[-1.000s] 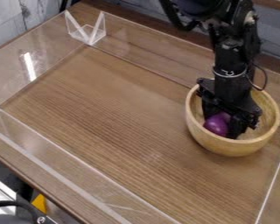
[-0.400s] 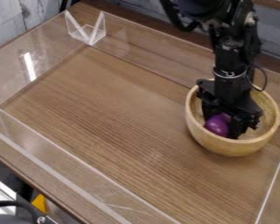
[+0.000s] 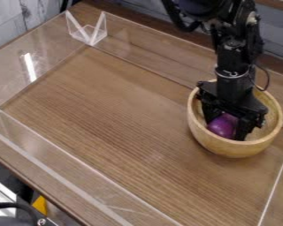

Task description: Put the purple eggplant in the brown bowl

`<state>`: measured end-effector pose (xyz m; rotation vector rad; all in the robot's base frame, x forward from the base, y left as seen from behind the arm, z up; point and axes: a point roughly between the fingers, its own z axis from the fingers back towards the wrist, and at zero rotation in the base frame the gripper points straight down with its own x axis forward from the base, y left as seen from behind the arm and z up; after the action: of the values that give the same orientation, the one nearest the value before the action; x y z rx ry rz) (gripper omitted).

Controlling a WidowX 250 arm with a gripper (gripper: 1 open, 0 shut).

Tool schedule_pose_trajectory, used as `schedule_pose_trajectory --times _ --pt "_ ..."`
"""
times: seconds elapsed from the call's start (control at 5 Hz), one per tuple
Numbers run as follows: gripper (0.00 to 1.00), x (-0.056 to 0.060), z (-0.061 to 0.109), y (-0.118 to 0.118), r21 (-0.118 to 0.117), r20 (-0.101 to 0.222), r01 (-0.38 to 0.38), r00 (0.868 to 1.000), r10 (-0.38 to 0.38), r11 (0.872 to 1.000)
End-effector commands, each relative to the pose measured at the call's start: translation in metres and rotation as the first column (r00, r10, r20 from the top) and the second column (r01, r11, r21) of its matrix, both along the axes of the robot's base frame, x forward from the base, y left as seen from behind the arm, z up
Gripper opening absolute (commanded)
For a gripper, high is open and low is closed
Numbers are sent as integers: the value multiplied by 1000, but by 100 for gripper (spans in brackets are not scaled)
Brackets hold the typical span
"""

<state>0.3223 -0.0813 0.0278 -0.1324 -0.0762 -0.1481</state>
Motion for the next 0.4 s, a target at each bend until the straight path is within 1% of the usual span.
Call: schedule_pose_trajectory --times 0.0,0.2 --pt "100 4 17 6 -15 17 29 999 -29 999" --pt "100 3 29 6 -25 18 79 997 -79 997"
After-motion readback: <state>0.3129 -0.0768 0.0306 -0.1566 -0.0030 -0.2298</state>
